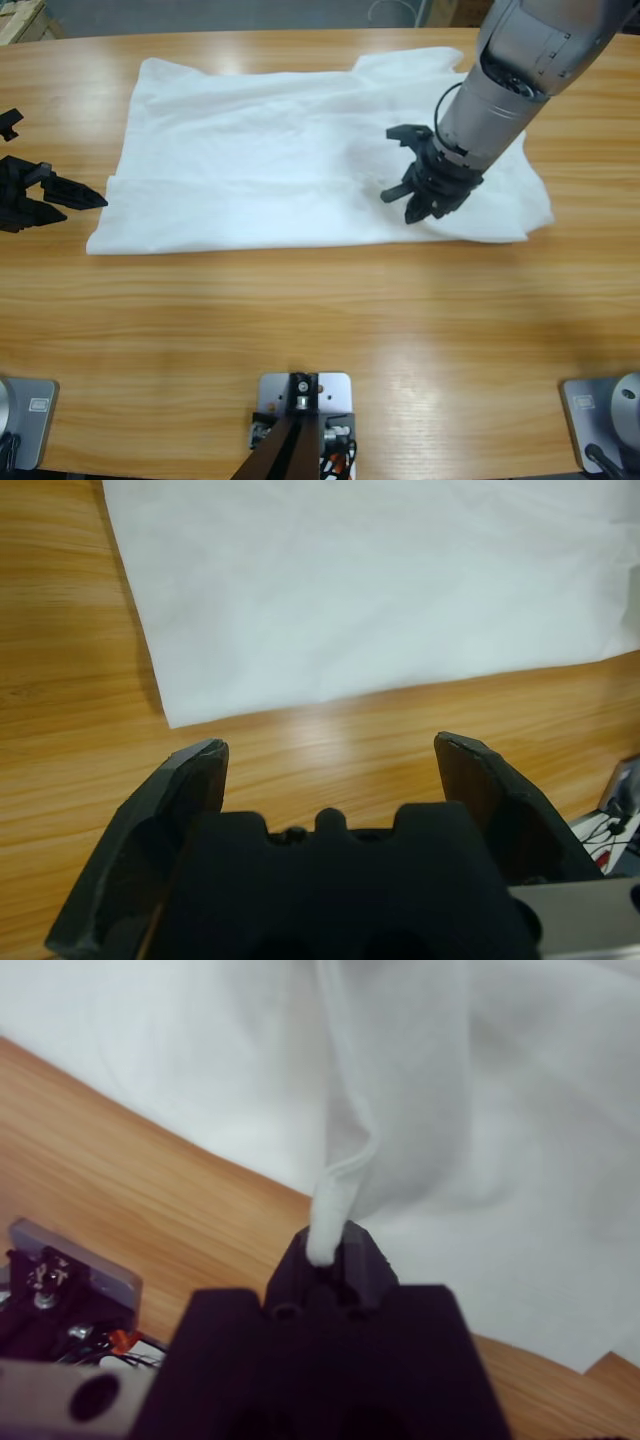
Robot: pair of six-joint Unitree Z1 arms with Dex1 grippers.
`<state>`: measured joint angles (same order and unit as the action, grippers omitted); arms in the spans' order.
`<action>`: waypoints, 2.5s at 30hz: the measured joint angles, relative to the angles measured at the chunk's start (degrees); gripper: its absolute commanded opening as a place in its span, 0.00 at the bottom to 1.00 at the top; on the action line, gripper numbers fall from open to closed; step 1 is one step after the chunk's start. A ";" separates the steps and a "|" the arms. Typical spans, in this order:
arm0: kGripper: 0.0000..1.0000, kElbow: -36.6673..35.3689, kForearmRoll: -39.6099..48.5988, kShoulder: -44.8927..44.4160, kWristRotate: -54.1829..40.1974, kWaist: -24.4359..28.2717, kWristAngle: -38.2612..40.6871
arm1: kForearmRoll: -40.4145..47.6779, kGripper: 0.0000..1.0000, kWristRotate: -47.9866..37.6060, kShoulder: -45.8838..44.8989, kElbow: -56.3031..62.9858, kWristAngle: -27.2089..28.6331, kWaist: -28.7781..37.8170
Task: Fold clothes
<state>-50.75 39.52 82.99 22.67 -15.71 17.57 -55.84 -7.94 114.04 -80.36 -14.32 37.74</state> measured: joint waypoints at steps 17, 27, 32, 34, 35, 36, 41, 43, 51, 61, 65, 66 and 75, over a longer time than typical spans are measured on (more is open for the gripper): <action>0.80 0.00 0.00 0.00 0.00 -0.01 0.01 | 2.96 0.97 -3.81 0.00 6.22 -1.12 0.32; 0.80 0.00 0.01 0.00 0.00 -0.23 0.26 | 4.30 0.97 -7.41 -7.76 7.80 -0.65 1.16; 0.80 0.00 0.02 0.00 0.00 -0.79 0.26 | 4.32 1.00 -8.76 -14.07 7.47 2.54 1.17; 0.80 0.00 0.03 0.00 0.00 -1.07 0.26 | 4.24 1.00 -8.96 -14.43 7.47 4.56 1.18; 0.80 0.00 0.06 0.00 0.00 -1.22 0.26 | 4.07 1.00 -9.03 -14.33 7.47 5.81 1.19; 0.80 0.00 0.08 0.00 0.00 -1.41 0.26 | 3.96 1.00 -9.06 -14.02 7.47 7.01 1.19; 0.80 0.00 0.36 0.00 0.00 -3.11 0.26 | 3.73 1.00 -9.08 -8.21 7.47 10.71 1.31; 0.80 0.00 0.38 0.00 0.00 -3.32 0.26 | 3.75 1.00 -9.09 -5.83 7.19 11.89 1.71; 0.81 0.00 0.41 0.00 0.00 -4.30 0.35 | 3.16 1.00 -9.91 3.22 1.40 15.44 5.26; 0.82 0.00 0.40 0.00 0.00 -4.37 0.41 | 0.35 1.00 -11.00 3.00 -0.08 17.68 6.08; 0.83 -0.01 0.40 0.00 0.00 -4.38 0.43 | -0.14 1.00 -11.96 -4.68 2.57 17.78 6.04; 0.83 -0.04 0.40 0.00 0.00 -4.39 0.44 | 0.34 1.00 -12.21 -7.55 4.01 17.77 5.87; 0.85 1.06 0.40 -7.78 0.27 1.18 3.55 | 6.09 1.00 -16.31 -30.08 17.64 10.67 1.17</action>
<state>-49.69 39.92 75.21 22.94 -14.53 21.12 -49.74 -24.24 83.96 -62.73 -3.65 38.91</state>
